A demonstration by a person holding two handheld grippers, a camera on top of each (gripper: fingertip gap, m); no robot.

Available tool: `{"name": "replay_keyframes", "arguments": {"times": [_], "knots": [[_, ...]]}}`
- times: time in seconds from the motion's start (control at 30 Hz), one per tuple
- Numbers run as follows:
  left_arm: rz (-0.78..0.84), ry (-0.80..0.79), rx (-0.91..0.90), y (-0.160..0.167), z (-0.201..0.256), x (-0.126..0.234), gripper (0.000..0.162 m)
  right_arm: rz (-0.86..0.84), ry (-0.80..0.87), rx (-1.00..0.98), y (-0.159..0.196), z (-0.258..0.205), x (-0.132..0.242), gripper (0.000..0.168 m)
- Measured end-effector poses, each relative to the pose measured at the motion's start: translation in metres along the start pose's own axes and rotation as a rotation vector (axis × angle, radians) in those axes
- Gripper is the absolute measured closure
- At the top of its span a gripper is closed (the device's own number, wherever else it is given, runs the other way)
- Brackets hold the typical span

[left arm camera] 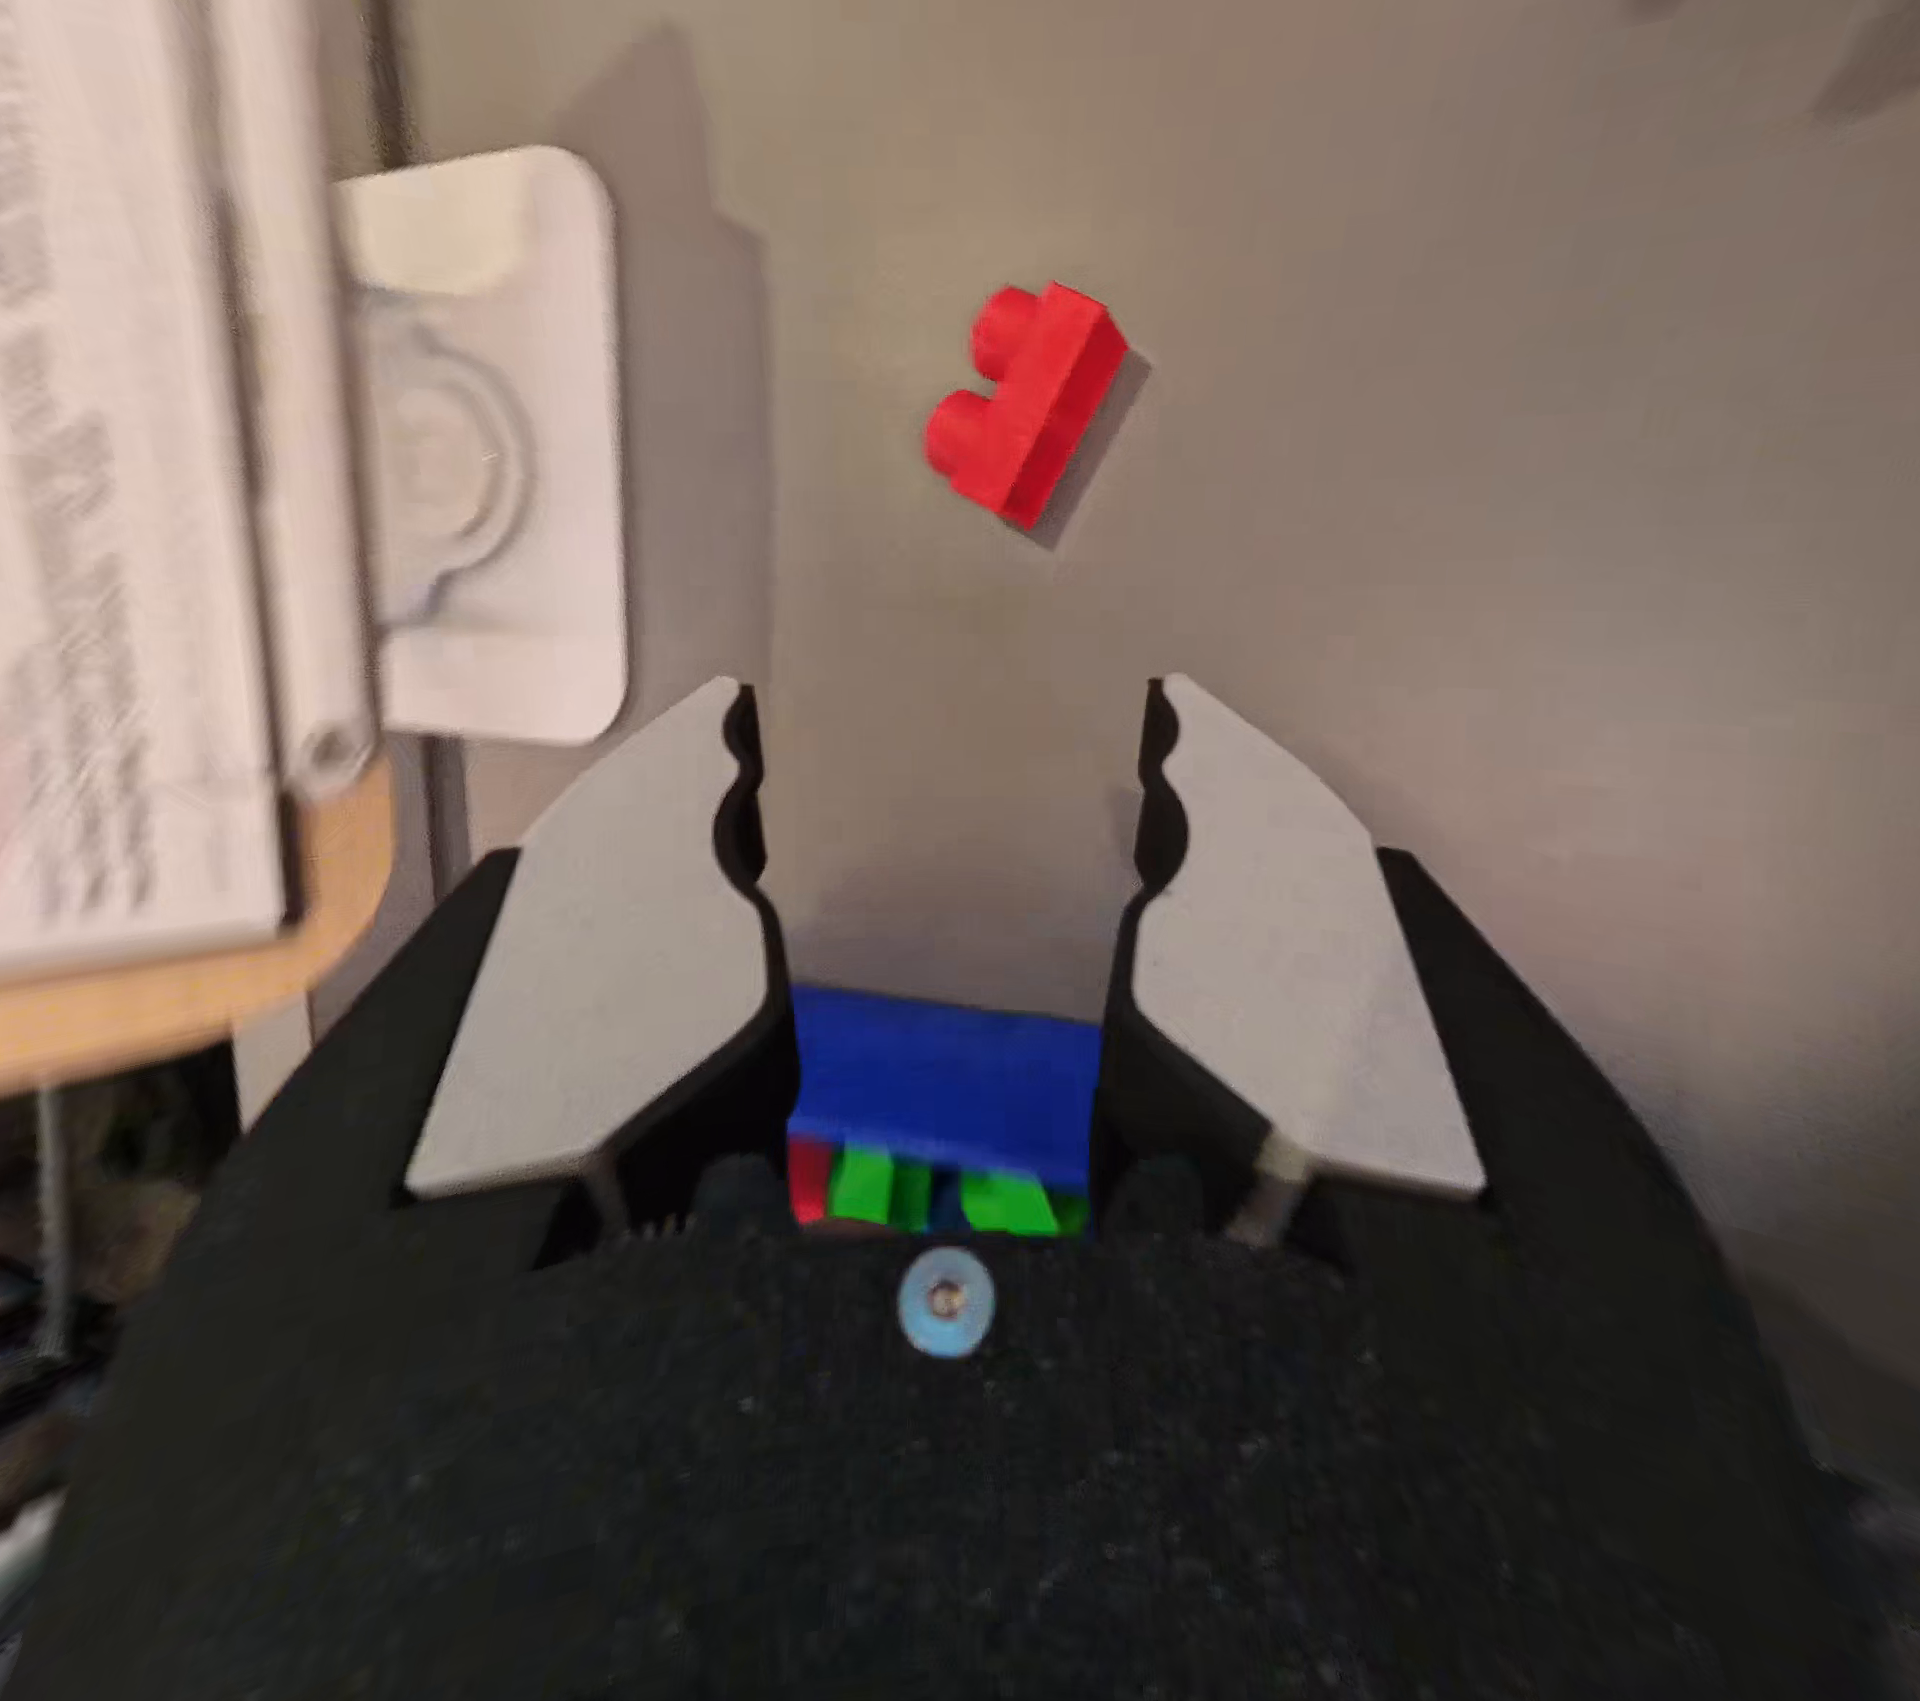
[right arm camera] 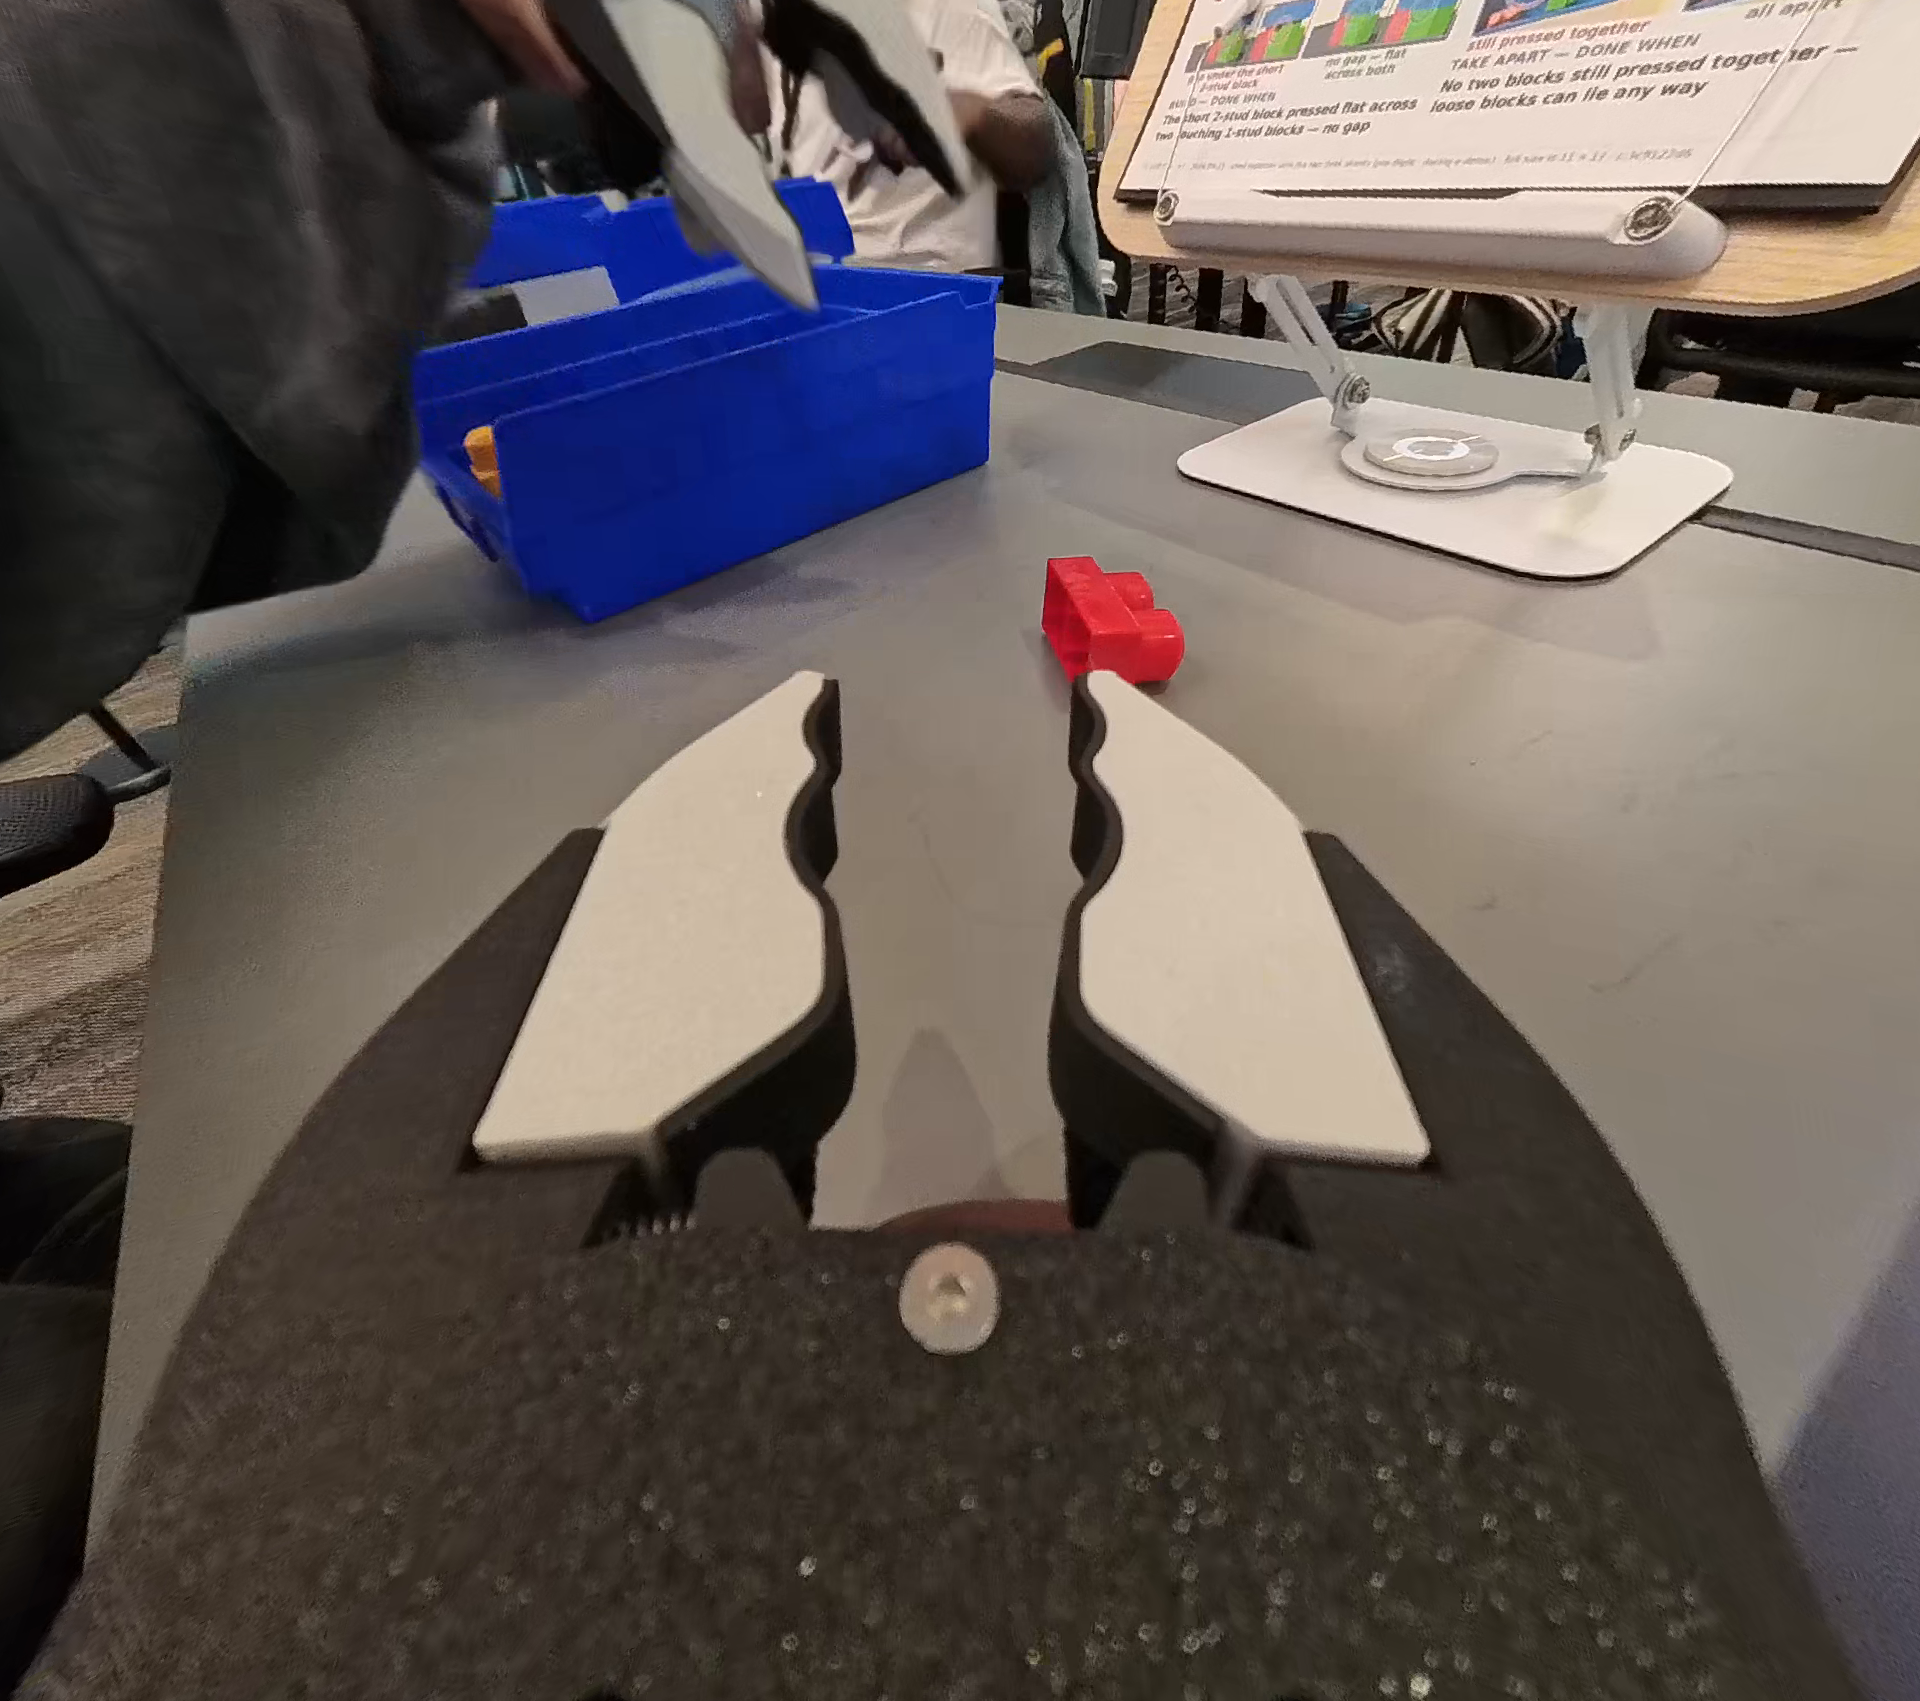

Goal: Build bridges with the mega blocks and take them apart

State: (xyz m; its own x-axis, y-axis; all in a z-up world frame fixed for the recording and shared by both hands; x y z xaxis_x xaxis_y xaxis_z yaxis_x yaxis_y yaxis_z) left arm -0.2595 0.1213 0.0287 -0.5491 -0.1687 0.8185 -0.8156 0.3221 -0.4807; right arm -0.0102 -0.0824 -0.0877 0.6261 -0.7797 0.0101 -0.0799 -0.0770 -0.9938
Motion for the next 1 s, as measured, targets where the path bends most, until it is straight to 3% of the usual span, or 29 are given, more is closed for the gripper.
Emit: {"name": "replay_keyframes", "arguments": {"times": [0.13, 0.27, 0.37, 0.5, 0.8, 1.0], "knots": [[0.113, -0.229, 0.271, 0.054, 0.013, 0.078, 0.096, 0.001, 0.001, -0.017, 0.000, 0.002, 0.000, 0.127], [0.000, -0.361, 0.505, 0.122, 0.047, 0.105, 0.096, -0.009, -0.001, -0.038, 0.000, 0.004, -0.001, 0.128], [-0.180, -0.366, 0.565, 0.162, 0.063, 0.101, 0.099, -0.008, -0.002, -0.049, 0.001, 0.005, -0.001, 0.129], [-0.436, -0.313, 0.550, 0.192, 0.061, 0.083, 0.098, -0.020, -0.011, -0.061, 0.001, 0.006, -0.004, 0.130], [-0.604, -0.143, 0.480, 0.212, 0.023, 0.031, 0.105, -0.008, -0.011, -0.063, 0.001, 0.007, -0.002, 0.131], [-0.672, -0.074, 0.452, 0.225, 0.007, 0.020, 0.124, 0.000, -0.015, -0.062, 0.000, 0.006, -0.001, 0.131]]}}
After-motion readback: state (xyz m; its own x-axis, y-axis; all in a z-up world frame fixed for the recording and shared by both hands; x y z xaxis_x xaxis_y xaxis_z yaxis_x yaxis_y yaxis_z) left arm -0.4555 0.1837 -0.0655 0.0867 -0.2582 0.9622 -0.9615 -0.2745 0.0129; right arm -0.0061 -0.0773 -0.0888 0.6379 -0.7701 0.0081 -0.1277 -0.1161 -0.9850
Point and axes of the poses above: each gripper's, where its closed fingertips meet, x back along the fingers, y out of its underside, z = x × y across the jaws, the point moved 10 cm from there along x, back along the fingers, and after that the axes turned 4 degrees about z, right-handed, at the moved point
